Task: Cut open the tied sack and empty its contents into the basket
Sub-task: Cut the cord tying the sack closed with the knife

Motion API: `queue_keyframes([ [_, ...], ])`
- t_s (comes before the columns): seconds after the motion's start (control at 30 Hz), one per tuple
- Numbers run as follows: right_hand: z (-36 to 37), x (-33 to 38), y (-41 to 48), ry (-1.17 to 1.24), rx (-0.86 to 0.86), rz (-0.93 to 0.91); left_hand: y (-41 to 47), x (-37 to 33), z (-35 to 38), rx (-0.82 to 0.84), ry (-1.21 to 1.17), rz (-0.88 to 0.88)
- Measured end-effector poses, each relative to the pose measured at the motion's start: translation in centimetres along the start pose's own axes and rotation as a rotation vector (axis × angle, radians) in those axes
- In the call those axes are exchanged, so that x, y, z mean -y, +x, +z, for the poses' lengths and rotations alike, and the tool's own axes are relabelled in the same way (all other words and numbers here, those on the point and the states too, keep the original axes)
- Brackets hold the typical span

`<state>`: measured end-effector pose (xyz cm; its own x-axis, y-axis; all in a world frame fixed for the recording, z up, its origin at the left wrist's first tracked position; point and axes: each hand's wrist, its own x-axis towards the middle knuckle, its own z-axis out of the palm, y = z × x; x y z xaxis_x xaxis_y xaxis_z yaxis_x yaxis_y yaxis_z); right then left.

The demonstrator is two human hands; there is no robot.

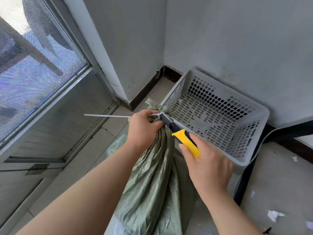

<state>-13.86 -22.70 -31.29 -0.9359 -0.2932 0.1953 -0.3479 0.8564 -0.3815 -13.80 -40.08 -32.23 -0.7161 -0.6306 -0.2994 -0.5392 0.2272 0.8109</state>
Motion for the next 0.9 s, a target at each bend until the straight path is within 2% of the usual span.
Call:
queue_keyframes([
  [0.13, -0.2, 0.2, -0.7, -0.01, -0.05, -0.02, -0.3, 0.4, 0.4, -0.005, 0.012, -0.029],
  [0.43, -0.1, 0.5, -0.9, 0.077, -0.008, 0.042, -1.0, 0.6, 0.5, -0.078, 0.016, -0.004],
  [0.7, -0.2, 0.9, 0.4, 0.254, 0.281, 0.253, -1.1, 1.1, 0.6, -0.043, -0.066, -0.007],
  [0.9, -0.1, 0.9, 1.2, 0.424, 0.37, 0.326, -1.0, 1.1, 0.2, -0.042, -0.076, 0.047],
])
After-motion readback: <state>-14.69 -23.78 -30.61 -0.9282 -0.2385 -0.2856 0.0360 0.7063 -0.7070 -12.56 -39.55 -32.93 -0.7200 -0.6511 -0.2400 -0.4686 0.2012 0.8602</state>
